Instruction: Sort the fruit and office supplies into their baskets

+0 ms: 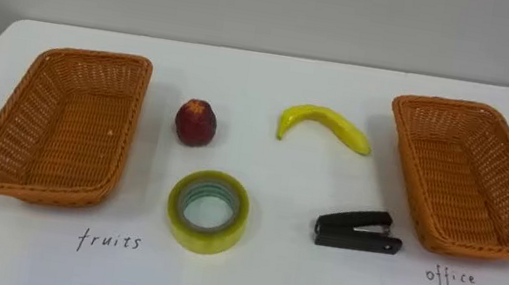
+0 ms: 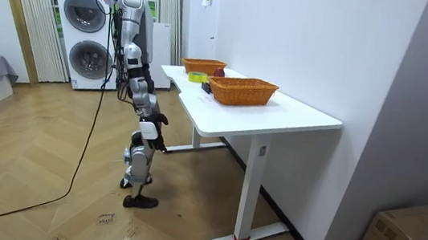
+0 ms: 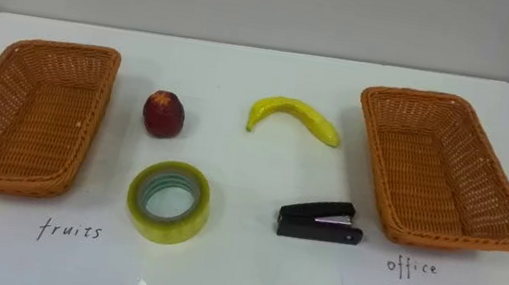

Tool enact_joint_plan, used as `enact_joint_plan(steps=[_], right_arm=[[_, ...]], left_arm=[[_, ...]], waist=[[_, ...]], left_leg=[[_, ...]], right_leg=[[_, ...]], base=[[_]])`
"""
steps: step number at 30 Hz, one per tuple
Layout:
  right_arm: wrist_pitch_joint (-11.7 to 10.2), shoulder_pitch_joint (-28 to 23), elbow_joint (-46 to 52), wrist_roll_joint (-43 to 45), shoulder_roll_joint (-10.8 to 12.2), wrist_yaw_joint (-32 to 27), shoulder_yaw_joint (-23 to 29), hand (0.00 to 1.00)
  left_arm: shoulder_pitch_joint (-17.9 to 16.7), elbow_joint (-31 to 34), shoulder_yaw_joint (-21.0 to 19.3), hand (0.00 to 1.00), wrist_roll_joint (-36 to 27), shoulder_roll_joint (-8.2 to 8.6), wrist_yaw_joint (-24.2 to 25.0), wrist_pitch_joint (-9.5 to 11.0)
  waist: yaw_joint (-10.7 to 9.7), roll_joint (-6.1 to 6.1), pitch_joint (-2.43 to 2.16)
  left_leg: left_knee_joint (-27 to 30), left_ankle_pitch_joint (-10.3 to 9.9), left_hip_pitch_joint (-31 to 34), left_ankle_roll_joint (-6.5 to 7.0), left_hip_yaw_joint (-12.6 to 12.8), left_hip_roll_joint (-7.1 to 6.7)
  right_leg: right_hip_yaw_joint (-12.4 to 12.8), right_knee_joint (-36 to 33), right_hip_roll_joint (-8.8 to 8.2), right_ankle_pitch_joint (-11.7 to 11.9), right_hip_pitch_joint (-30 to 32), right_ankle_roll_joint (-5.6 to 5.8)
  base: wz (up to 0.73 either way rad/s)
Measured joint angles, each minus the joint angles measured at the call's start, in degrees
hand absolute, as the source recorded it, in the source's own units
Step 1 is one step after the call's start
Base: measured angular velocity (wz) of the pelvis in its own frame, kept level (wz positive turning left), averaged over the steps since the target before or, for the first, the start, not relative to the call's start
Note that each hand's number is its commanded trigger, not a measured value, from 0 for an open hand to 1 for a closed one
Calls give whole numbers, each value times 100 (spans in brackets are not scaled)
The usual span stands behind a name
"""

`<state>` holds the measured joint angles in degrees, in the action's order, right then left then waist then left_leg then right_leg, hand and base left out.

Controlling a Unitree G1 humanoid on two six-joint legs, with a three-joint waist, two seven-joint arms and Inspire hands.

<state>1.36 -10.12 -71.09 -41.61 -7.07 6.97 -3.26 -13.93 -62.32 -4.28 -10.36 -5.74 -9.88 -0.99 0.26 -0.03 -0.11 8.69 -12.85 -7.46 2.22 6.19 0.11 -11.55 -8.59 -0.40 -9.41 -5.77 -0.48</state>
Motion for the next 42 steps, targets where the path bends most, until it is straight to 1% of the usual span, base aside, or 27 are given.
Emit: enact_joint_plan(steps=[7,11,13,15,20,22,24,26,28,30,32,34,37,38,39,40,42], right_arm=[[0,2,-7,41,-1,10,-15,0],[10,2,-56,43,-1,13,-45,0],[48,6,-70,39,-1,8,-42,0],[131,-3,-67,-7,-1,-18,3,0],[174,-13,-60,-66,6,-110,36,0],[202,-17,-60,-71,6,-150,84,0],[262,-34,-62,-85,6,-202,242,0],[295,-60,-55,-87,2,-244,300,0],[365,-64,-59,-96,1,-266,492,0],[368,-129,-58,-359,-4,-290,767,0],[365,-210,-53,-592,-7,-328,1021,0],[376,-302,-52,-937,-8,-457,1297,0],[400,-387,-48,-1206,-8,-598,1590,0],[440,-390,16,-1301,-9,-712,1743,0],[455,-405,70,-1411,-11,-832,1964,0],[463,-422,136,-1464,-13,-916,2074,0],[496,-521,676,-1781,-73,-1344,2413,0]], left_arm=[[8,5,-8,0,31,-1,-77,0],[10,11,-10,0,176,-2,-76,-2],[-17,11,-10,0,203,-2,-76,-5],[-33,11,-7,0,199,-1,-67,-39],[-66,10,-23,0,202,-3,-64,-83],[-64,11,-37,0,203,-3,-65,-118],[-61,12,-52,0,202,-13,-65,-157],[-67,16,-104,0,202,-19,-65,-160],[-64,22,-226,0,207,-19,-61,-163],[-93,23,-452,0,211,-28,-44,-167],[-127,22,-645,0,226,-27,-24,-169],[-170,37,-784,0,231,-36,-24,-196],[-181,49,-902,0,227,-37,-58,-255],[-182,46,-908,0,225,-50,-69,-271],[-182,40,-915,0,222,-70,-69,-275],[-194,40,-923,0,222,-82,-69,-276],[-220,86,-931,0,222,-169,-69,-277]], waist=[[21,-13,7],[13,-26,12],[15,-28,12],[4,-31,12],[-6,-65,11],[-11,-83,11],[-18,-93,11],[-19,-94,10],[-48,-101,10],[-115,-123,3],[-155,-143,6],[-171,-181,7],[-265,-236,7],[-316,-259,6],[-341,-274,6],[-347,-283,6],[-402,-299,8]], left_leg=[[-2,0,-8,0,-2,0],[-3,-1,-4,0,-5,0],[-3,-1,-5,0,-6,-1],[-1,-1,-22,0,-3,-2],[-2,-1,-31,0,9,-1],[-1,-2,-22,1,9,-2],[-1,-5,-20,4,7,-1],[-2,-6,-21,6,7,-1],[-5,-6,-16,5,7,-2],[-6,-6,-34,5,4,-1],[-29,-6,-82,4,23,3],[-56,-9,-115,-2,94,15],[-84,-10,-116,-4,108,17],[-96,-10,-118,-4,118,18],[-96,-11,-124,-4,141,22],[-94,-11,-127,-4,154,22],[-95,-12,-130,-2,162,16]], right_leg=[[-2,8,-1,0,-5,1],[-3,11,-2,0,-15,1],[0,11,-3,0,-21,1],[3,10,-3,-1,-22,1],[19,7,-3,-1,-15,2],[17,5,-5,-2,-7,3],[17,4,-8,-3,-8,4],[20,0,-15,-3,-7,5],[33,-5,-6,-12,-1,5],[63,-4,5,-21,-21,4],[115,-10,20,-22,-36,1],[212,-11,42,-31,-32,-9],[222,-10,44,-31,-30,-9],[230,-17,45,-31,-28,-10],[260,-20,51,-29,-20,-11],[277,-24,53,-29,-16,-11],[294,-31,50,-28,-11,-10]], base=[[0],[0],[0],[0],[0],[0],[0],[0],[0],[0],[-6],[-16],[-3],[-6],[-9],[-10],[-3]])
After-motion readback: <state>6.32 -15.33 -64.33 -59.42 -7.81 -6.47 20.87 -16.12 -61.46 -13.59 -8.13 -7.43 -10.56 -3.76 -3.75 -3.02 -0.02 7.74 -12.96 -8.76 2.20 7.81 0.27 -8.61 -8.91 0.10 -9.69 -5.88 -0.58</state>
